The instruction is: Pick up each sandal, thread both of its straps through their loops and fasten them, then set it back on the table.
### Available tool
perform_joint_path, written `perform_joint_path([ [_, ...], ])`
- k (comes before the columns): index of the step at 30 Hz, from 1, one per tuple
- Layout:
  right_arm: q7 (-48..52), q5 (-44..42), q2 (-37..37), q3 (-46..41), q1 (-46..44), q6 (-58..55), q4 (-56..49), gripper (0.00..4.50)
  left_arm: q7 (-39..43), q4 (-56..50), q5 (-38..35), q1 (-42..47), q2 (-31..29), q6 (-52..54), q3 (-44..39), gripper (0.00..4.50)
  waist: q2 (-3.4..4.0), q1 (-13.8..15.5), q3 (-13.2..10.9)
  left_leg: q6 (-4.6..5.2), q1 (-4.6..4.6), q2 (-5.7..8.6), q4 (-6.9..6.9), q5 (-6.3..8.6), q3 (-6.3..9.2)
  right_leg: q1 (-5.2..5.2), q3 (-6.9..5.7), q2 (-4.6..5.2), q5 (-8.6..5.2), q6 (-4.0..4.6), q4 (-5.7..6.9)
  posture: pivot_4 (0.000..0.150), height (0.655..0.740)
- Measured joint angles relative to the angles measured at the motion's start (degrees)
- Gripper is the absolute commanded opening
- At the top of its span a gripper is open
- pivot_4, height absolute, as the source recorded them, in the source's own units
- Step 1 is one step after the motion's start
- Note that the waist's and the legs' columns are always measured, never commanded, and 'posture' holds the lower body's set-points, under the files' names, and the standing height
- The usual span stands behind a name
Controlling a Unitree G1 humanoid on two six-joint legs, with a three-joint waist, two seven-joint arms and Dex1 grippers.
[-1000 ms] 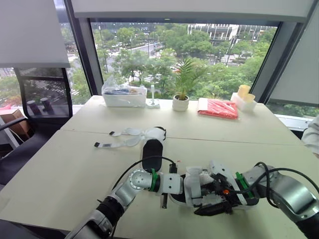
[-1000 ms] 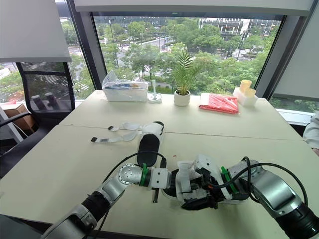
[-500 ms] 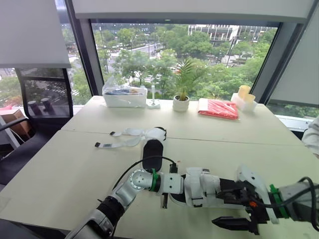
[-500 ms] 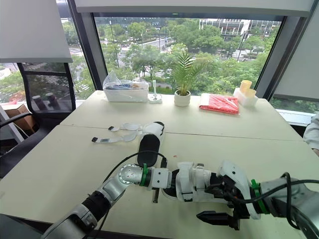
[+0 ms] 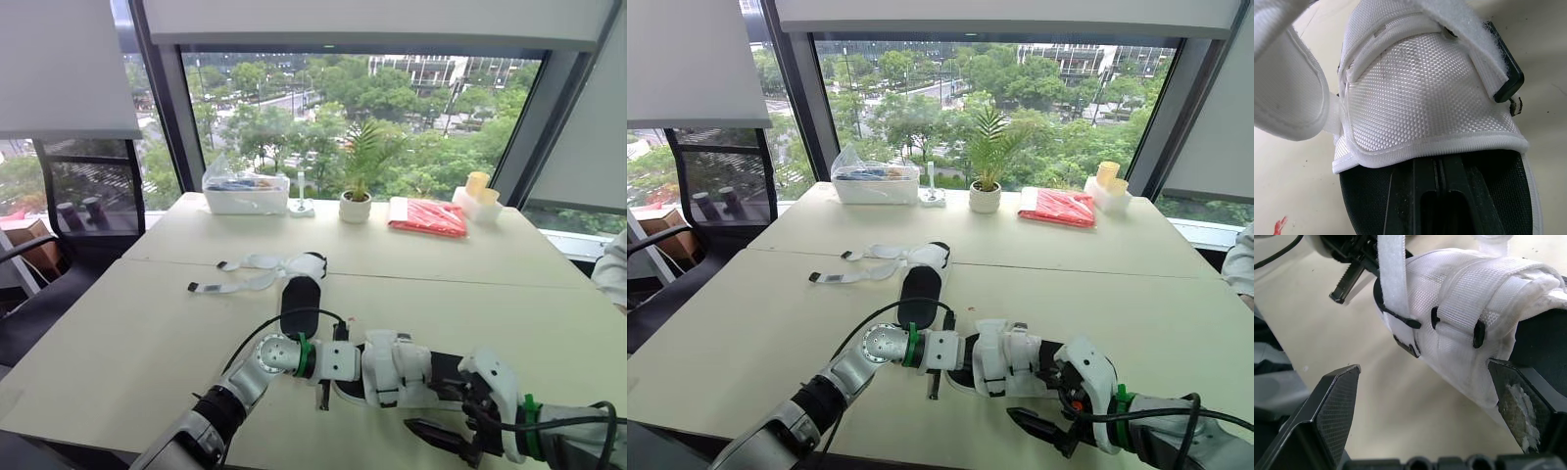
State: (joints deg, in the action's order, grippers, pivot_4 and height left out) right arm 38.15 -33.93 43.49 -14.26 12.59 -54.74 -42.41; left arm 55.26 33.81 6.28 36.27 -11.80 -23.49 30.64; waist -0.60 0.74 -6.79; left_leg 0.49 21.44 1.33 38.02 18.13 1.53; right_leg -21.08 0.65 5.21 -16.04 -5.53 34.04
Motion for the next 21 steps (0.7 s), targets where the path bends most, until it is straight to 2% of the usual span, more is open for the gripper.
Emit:
perform_joint_path([
  [10,-2.38,-0.85,-1.37,3.33,-2.54,-2.81,1.29,4.48,-0.21,1.11,0.02,0.05,0.01,-0.62,-0.01,0.0,-0.3,-0.01,0.38,0.02,-0.03,-0.04,-0.02,-0.01,0.0,0.01,0.0,0.0,0.0,0.0,0.01,0.15,0.7374],
  [21,-1.77,-6.1,1.66,0.04,-1.09,-6.32,-0.85,4.48,-0.13,1.12,0.03,0.1,0.18,-1.03,0.15,0.0,-0.3,0.1,0.39,0.02,0.03,-0.05,-0.11,-0.01,0.0,-0.04,0.0,0.0,-0.01,0.0,-0.05,0.15,0.7374],
])
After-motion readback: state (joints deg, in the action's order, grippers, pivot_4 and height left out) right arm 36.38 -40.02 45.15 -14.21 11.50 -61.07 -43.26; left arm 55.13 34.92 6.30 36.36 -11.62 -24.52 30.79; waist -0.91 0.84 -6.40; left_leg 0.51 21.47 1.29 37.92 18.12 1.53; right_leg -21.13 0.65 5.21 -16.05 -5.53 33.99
